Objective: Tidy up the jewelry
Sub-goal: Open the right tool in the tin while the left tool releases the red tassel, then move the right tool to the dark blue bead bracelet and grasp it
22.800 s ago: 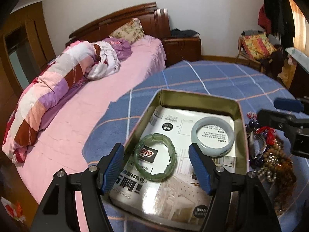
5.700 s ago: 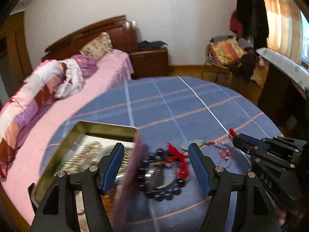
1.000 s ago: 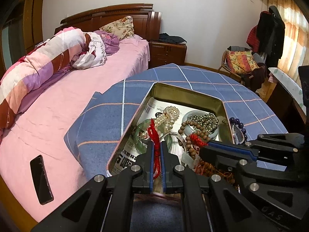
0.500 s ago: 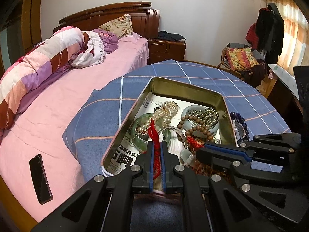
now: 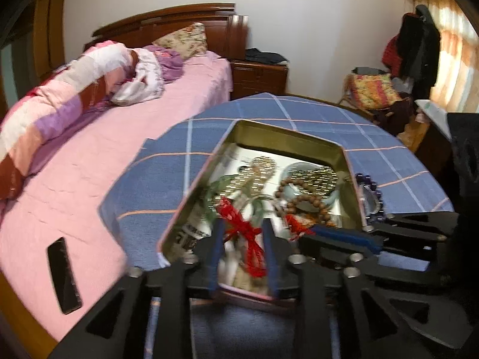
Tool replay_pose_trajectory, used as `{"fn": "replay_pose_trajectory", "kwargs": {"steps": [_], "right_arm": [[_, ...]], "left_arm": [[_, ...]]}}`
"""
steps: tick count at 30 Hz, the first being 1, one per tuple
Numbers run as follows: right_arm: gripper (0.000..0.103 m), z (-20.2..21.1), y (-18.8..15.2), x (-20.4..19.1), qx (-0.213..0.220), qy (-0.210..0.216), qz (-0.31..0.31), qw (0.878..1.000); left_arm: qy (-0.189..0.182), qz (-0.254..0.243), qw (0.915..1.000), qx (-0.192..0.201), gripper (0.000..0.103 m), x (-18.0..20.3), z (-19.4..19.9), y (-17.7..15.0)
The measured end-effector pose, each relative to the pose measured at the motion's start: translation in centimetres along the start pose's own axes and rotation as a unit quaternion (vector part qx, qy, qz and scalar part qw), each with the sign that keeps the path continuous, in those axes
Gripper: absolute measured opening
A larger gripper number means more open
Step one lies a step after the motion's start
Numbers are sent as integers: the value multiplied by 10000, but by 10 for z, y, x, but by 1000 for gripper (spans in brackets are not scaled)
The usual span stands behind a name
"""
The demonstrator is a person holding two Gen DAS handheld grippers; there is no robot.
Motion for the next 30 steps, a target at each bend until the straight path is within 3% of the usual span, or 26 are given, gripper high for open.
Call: {"fn": "replay_pose_trajectory", "kwargs": {"steps": [7,11,12,14,16,22,30], "right_arm": [[35,17,-4,16,249,11,-200,9995],[52,33,-7,21,480,-27,-187,9987],[63,37,-8,24,516,-119,-199,9984],[72,41,-9,31,553,-205,-284,9979],[71,43,-13,42,508,-324,-392,9974],[70,34,-22,93,156,-1344,-1096,9847],[66,20,-17,114,-82,-1712,-1243,9773]], "left_arm": [[38,215,9996,192,62,-7,7,-1],[75,215,9994,274,74,0,9,-3],[75,224,9993,290,76,1,9,-3],[110,200,9993,308,77,4,10,-4],[182,174,9991,336,77,5,12,-5],[241,187,9986,423,77,7,15,-7],[272,197,9988,352,78,17,12,-7]]}}
Point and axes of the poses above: each gripper's, at about its wrist camera, not at the fingertips, and z roughly against the way its jaws point, x to its right, y to its top, the point moved 1 cm from there along -z, roughly the way its jaws point, and after that the axes turned 1 degree about z, right-handed, at the moved point
